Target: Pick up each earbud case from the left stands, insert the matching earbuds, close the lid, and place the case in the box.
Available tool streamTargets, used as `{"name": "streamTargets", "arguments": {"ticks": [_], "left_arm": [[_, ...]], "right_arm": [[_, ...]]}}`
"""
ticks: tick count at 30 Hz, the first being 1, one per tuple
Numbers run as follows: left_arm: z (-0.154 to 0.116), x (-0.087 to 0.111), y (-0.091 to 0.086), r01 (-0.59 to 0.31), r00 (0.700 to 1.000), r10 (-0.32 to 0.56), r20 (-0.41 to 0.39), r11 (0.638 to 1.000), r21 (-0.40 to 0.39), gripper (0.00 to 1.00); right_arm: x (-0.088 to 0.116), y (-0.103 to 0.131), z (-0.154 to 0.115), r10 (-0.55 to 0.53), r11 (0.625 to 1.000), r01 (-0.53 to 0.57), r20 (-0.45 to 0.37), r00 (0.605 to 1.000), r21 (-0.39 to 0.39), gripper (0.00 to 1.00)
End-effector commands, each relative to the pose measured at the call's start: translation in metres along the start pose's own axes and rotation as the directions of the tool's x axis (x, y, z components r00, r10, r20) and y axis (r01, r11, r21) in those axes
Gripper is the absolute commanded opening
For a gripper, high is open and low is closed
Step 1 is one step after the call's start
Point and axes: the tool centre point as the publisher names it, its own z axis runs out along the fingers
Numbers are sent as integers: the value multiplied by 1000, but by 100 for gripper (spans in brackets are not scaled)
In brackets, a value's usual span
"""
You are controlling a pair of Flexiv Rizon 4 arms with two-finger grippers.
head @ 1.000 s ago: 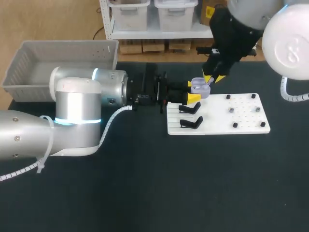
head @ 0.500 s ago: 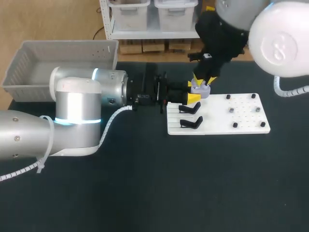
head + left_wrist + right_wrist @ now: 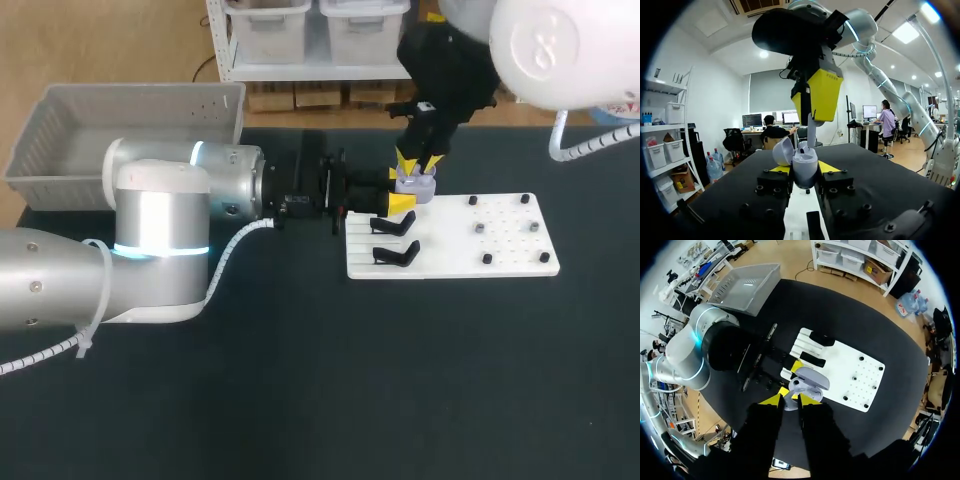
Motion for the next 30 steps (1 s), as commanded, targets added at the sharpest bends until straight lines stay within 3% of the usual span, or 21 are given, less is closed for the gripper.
{"name": "streamTargets", "arguments": {"ticks": [1, 30], "left_arm": [[0, 1, -1, -2, 1000, 2, 2, 1000, -5, 0], [0, 1, -1, -2, 1000, 2, 2, 1000, -5, 0]], "right_arm": [[-3, -1, 2, -4, 1000, 4, -16, 1000, -9, 0], [-9, -7, 13, -2, 1000, 2, -28, 1000, 2, 0]]}}
